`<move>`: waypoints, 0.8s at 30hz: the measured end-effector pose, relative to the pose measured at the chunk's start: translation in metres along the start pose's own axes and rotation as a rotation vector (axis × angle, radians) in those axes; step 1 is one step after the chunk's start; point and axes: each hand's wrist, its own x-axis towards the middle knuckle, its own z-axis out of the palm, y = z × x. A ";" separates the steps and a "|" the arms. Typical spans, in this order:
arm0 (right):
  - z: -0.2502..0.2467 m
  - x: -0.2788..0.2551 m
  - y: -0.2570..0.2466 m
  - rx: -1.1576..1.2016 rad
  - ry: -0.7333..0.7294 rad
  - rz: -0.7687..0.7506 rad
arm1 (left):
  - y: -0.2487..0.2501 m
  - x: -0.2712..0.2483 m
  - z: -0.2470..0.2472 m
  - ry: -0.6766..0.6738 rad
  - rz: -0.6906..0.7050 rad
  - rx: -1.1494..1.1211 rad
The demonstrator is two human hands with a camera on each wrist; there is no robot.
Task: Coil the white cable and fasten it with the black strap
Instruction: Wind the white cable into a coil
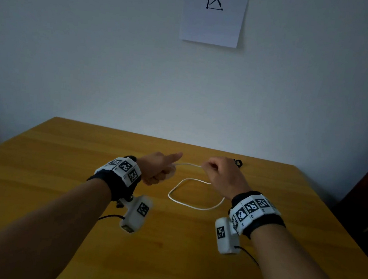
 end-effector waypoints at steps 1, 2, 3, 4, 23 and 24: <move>0.002 0.001 0.001 -0.025 0.012 -0.008 | 0.002 -0.003 0.002 -0.039 0.012 -0.081; 0.004 0.002 0.000 -0.055 0.025 -0.015 | 0.004 -0.005 0.004 -0.075 0.022 -0.153; 0.005 0.003 -0.001 -0.080 0.035 -0.012 | 0.006 -0.007 0.006 -0.113 0.031 -0.225; 0.006 0.004 -0.003 -0.100 0.042 -0.004 | 0.008 -0.009 0.009 -0.147 0.040 -0.299; 0.046 -0.002 -0.028 -0.066 -0.184 0.031 | 0.056 -0.001 0.026 -0.139 0.487 -1.220; 0.046 -0.002 -0.030 -0.089 -0.199 0.003 | 0.055 0.001 0.026 -0.109 0.470 -1.165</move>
